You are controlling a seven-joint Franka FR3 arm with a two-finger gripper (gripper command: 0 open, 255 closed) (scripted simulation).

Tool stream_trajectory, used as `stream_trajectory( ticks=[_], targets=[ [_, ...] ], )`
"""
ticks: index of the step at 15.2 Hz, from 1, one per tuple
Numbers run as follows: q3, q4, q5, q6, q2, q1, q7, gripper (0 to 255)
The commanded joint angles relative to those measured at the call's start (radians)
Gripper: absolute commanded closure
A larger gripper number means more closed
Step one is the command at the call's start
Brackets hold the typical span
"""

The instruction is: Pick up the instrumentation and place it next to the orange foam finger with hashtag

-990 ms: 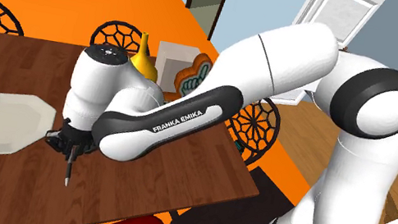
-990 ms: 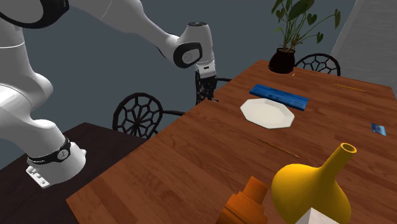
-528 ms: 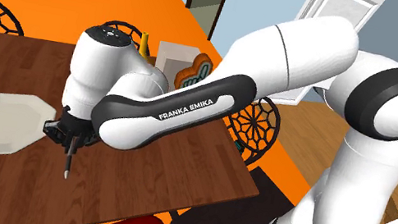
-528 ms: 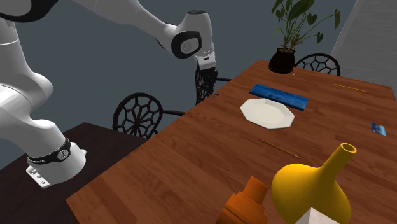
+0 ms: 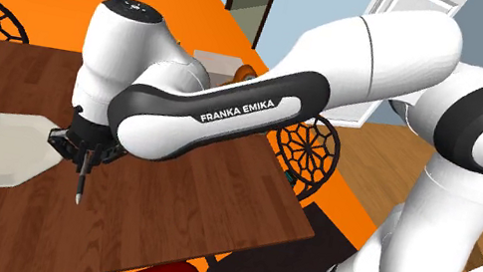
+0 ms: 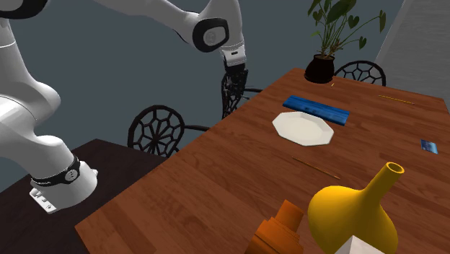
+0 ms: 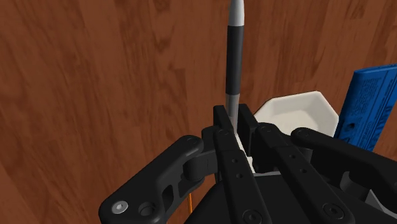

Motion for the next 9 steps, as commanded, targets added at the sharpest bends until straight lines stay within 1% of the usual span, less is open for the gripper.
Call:
stream_trajectory(
  ticks=[1, 9],
  targets=[
    [0.003, 0.011, 0.007, -0.022, -0.011, -0.001, -0.003, 255],
    [0.012, 0.074, 0.03, -0.117, -0.048, -0.007, -0.016, 255]
  ],
)
